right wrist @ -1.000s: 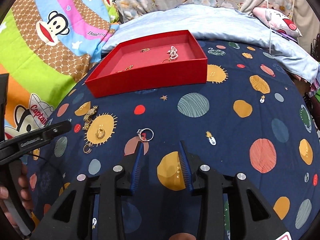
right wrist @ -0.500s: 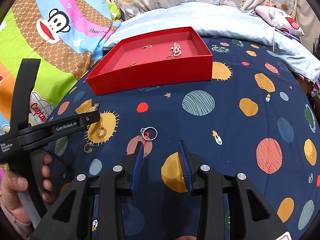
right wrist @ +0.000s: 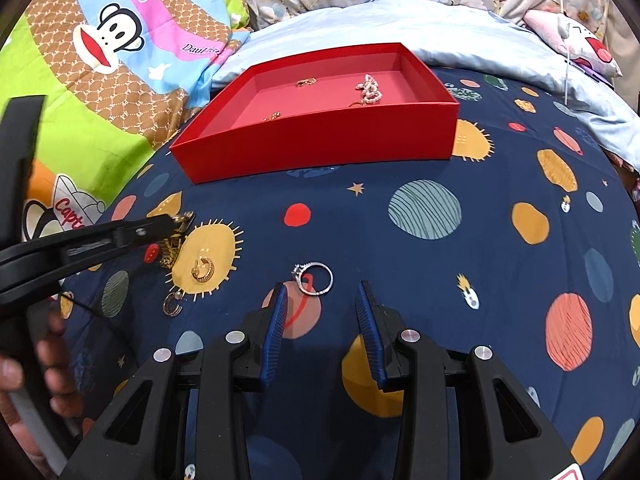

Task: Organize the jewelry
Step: 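Close the right tool on the silver ring while left tool lifts the watch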

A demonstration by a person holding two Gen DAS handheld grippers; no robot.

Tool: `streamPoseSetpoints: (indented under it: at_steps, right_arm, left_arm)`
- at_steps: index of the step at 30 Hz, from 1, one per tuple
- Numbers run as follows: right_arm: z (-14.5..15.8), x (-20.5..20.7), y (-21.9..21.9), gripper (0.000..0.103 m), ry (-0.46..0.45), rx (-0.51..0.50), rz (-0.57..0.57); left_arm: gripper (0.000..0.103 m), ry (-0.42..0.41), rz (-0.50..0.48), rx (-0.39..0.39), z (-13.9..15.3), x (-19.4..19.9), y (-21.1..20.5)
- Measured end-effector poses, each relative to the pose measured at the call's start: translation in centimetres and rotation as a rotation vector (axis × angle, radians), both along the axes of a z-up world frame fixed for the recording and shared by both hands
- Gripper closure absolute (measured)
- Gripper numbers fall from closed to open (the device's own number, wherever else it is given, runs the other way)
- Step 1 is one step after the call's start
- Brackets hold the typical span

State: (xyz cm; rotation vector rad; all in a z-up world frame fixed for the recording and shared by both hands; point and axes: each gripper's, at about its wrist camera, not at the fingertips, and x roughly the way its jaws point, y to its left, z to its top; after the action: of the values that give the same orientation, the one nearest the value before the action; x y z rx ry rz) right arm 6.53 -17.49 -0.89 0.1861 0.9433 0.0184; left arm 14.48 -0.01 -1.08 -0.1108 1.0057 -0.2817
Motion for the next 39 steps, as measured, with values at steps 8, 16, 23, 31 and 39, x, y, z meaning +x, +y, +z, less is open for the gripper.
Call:
streamPoseSetpoints:
  at_steps: [8, 16, 23, 31, 39]
  right_arm:
    - [-0.3, 1.2, 0.5, 0.068, -0.013, -0.023, 0.010]
    - [-0.4, 1.2, 0.7, 0.081, -0.019, -0.054, 0.014]
    - [-0.3, 0.9, 0.4, 0.081, -0.020, -0.050, 0.007]
    - [0.6, -0.3, 0.0, 0.081, -0.028, -0.027, -0.011]
    - [2.4, -1.4, -0.2, 0.081, -0.055, -0.003, -0.017]
  left_arm:
    - [0.092, -0.017, 0.001, -0.029, 1.8, -1.5, 1.7]
    - [0.092, -0.020, 0.002, -0.042, 2.4, -2.2, 2.4]
    - [0.092, -0.021, -0.010, -0.048, 2.6, -2.7, 2.3]
    - [0.092, -0.027, -0.019, -0.054, 3.1, -3.3, 2.4]
    - [0.092, -0.048, -0.034, -0.069, 4.4, -3.9, 2.2]
